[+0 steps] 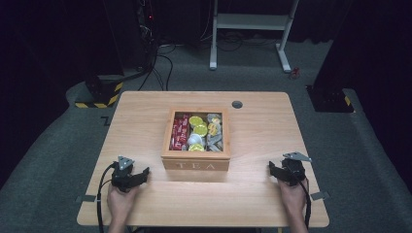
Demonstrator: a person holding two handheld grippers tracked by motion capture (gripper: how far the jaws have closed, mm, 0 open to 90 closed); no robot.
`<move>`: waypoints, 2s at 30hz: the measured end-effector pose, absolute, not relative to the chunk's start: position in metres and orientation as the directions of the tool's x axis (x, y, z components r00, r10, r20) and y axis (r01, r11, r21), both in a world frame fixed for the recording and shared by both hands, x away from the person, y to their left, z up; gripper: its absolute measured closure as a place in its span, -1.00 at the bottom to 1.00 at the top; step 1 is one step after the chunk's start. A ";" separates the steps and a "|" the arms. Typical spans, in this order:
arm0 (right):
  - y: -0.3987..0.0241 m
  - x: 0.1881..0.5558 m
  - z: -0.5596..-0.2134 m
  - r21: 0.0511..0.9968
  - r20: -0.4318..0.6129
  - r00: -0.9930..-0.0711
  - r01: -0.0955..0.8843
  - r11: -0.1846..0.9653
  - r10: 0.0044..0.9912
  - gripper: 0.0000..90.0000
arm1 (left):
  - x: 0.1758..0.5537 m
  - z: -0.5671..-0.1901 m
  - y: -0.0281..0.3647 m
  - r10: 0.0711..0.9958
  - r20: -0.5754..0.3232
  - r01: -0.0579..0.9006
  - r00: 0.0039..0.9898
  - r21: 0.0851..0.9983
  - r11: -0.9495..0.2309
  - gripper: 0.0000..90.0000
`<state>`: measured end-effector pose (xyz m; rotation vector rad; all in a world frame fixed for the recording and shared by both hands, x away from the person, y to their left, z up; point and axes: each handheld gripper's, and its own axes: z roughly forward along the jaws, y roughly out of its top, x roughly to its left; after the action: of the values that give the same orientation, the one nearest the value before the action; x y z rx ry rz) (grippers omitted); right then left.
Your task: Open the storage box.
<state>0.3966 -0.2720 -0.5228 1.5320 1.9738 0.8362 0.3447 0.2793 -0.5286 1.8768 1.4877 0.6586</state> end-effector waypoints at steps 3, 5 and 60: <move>-0.272 0.397 -0.523 0.728 -0.017 -0.241 0.663 0.177 0.970 -0.29 | 0.345 -0.529 0.279 0.973 -0.007 0.649 0.231 0.746 -0.149 -0.39; -0.272 0.397 -0.523 0.728 -0.017 -0.241 0.662 0.177 0.970 -0.29 | 0.345 -0.529 0.279 0.973 -0.008 0.649 0.231 0.747 -0.148 -0.39; -0.272 0.397 -0.523 0.728 -0.018 -0.242 0.662 0.179 0.970 -0.29 | 0.336 -0.521 0.270 0.932 -0.061 0.619 0.357 0.763 -0.187 -0.46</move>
<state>0.3966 -0.2720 -0.5228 1.5308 1.9755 0.8365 0.3362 0.2698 -0.5208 1.9034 1.3500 0.5567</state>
